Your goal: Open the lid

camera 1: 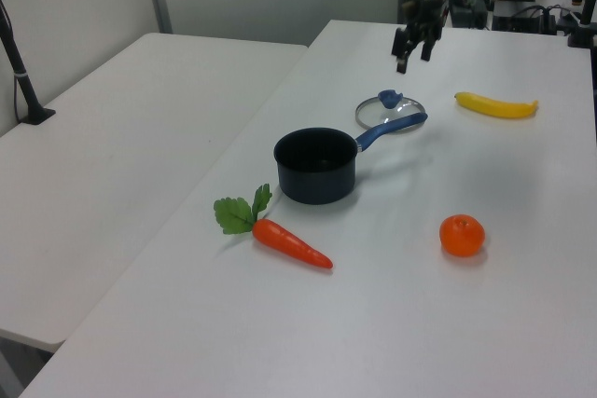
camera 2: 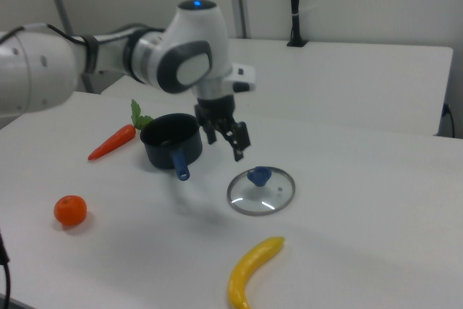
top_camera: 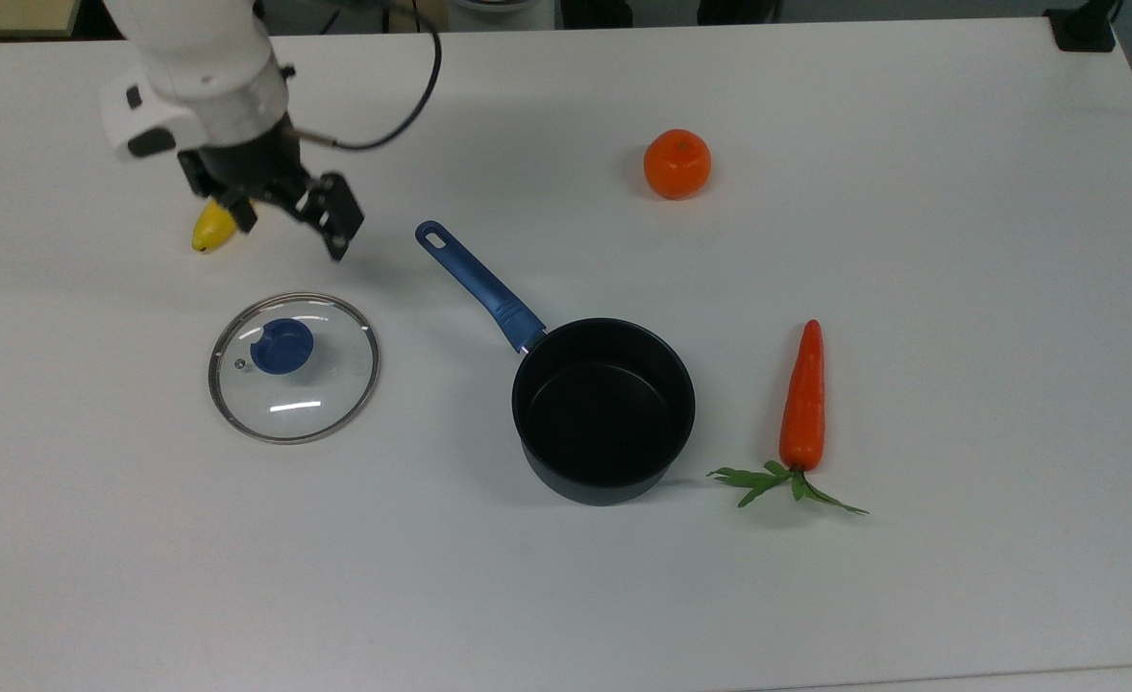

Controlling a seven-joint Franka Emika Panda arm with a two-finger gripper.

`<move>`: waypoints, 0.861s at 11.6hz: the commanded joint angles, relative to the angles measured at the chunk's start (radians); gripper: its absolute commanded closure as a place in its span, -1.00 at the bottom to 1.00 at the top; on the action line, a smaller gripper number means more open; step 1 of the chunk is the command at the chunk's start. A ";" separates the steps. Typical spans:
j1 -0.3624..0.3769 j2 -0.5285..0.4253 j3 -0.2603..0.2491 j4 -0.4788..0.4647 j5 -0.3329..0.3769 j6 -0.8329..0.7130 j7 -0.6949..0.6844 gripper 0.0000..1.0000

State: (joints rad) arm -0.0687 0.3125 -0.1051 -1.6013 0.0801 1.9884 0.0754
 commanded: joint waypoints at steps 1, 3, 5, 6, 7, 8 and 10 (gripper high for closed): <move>0.012 -0.171 0.051 -0.058 -0.032 -0.191 -0.083 -1.00; 0.012 -0.281 0.079 -0.139 -0.034 -0.241 -0.111 -1.00; 0.014 -0.387 0.104 -0.224 -0.031 -0.250 -0.112 -1.00; 0.015 -0.412 0.104 -0.233 -0.030 -0.285 -0.149 -1.00; 0.015 -0.411 0.096 -0.226 -0.026 -0.316 -0.214 -1.00; 0.014 -0.409 0.084 -0.218 -0.025 -0.319 -0.223 -1.00; 0.070 -0.409 0.024 -0.210 -0.023 -0.322 -0.220 -1.00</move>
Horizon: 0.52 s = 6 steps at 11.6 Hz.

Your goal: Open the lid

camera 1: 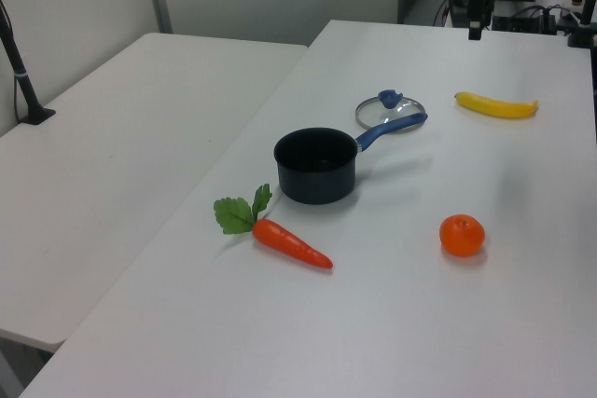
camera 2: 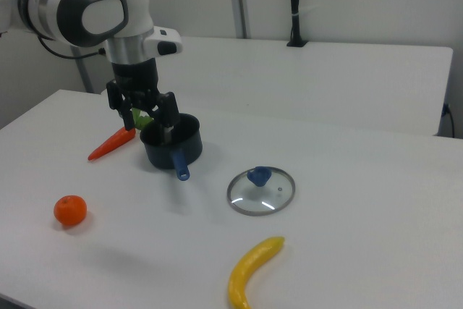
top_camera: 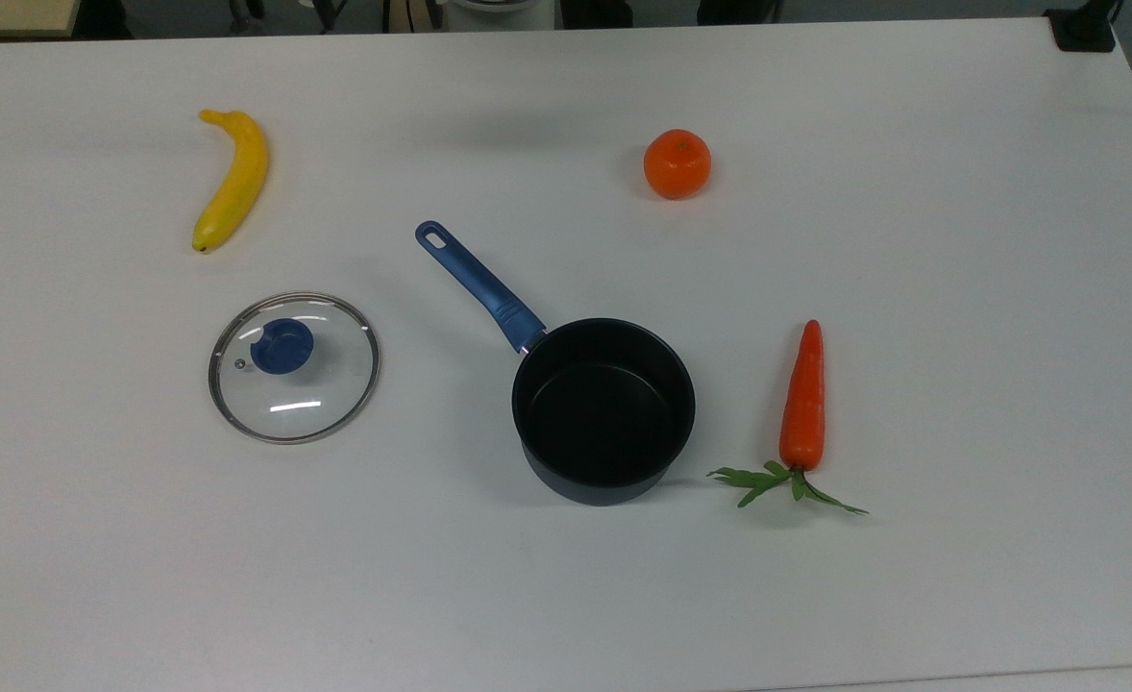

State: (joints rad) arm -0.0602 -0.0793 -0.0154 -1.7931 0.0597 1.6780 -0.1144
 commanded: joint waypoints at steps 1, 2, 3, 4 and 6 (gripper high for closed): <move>0.092 -0.014 -0.104 -0.015 -0.001 -0.012 -0.028 -1.00; 0.099 -0.011 -0.110 -0.008 -0.001 -0.012 -0.024 -1.00; 0.099 -0.004 -0.110 0.003 -0.001 -0.012 -0.018 -1.00; 0.099 0.003 -0.110 0.005 -0.001 -0.012 -0.018 -1.00; 0.088 0.004 -0.100 0.008 -0.001 -0.015 -0.015 -1.00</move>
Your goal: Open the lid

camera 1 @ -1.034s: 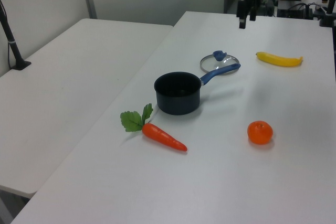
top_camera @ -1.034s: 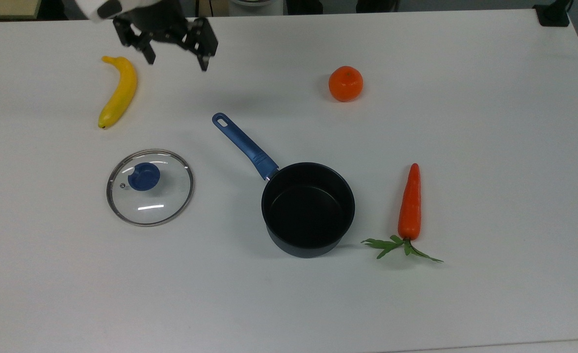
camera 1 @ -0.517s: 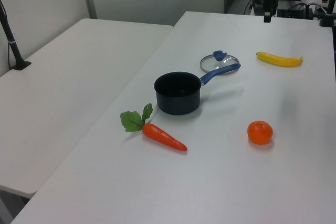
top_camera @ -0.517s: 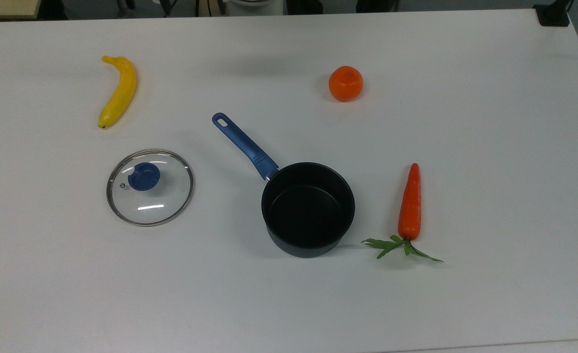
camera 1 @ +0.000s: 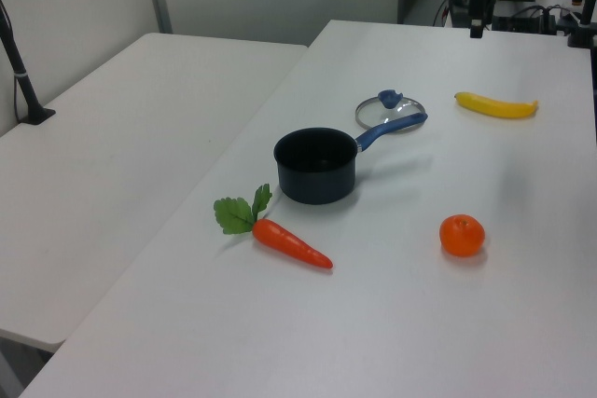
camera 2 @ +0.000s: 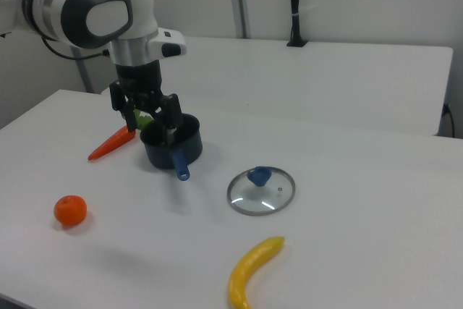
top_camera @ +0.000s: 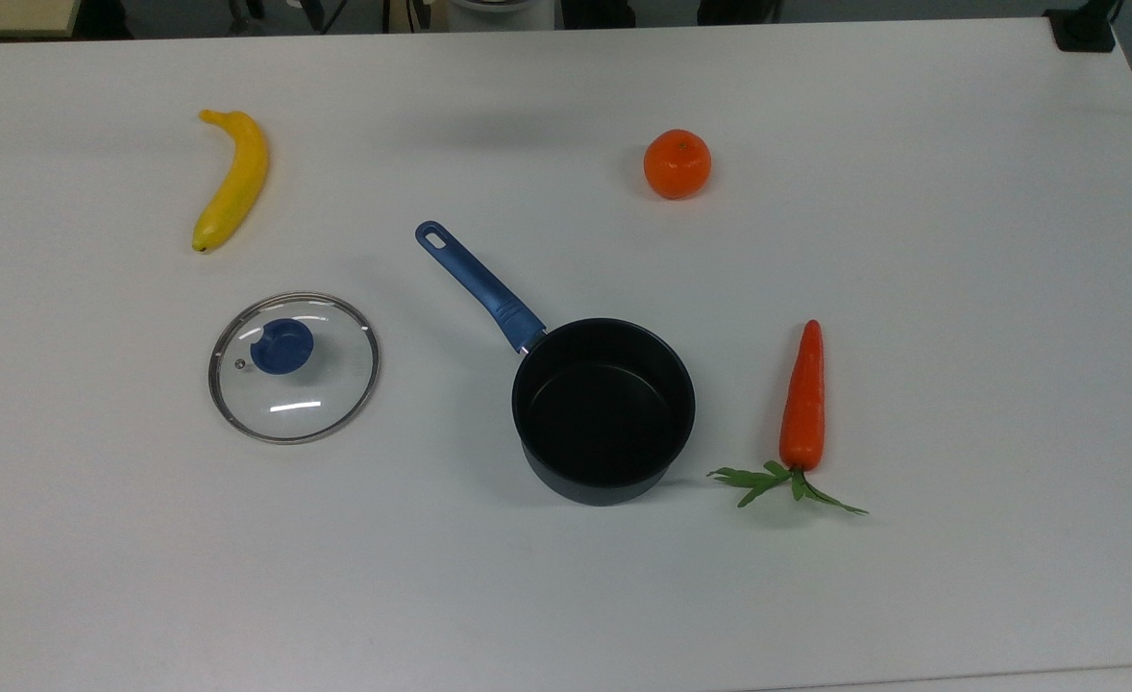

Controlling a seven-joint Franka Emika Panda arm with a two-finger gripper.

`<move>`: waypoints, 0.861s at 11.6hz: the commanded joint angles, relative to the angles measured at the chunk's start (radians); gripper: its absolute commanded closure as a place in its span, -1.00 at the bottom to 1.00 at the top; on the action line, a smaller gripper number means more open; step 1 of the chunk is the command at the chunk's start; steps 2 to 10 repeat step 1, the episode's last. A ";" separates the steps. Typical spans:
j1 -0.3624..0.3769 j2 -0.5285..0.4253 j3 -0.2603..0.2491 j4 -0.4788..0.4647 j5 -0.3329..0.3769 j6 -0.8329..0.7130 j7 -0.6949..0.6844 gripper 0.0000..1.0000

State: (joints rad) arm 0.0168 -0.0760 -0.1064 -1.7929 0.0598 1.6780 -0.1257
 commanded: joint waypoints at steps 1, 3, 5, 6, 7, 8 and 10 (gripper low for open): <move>0.009 -0.002 -0.009 0.009 -0.001 -0.014 -0.003 -1.00; 0.009 -0.002 -0.009 0.009 -0.001 -0.014 -0.003 -1.00; 0.009 -0.002 -0.009 0.009 -0.001 -0.014 -0.003 -1.00; 0.009 -0.002 -0.009 0.009 -0.001 -0.014 -0.003 -1.00; 0.009 -0.002 -0.009 0.009 -0.001 -0.014 -0.003 -1.00; 0.009 -0.002 -0.009 0.009 -0.001 -0.014 -0.003 -1.00; 0.009 -0.002 -0.009 0.009 -0.001 -0.014 -0.003 -1.00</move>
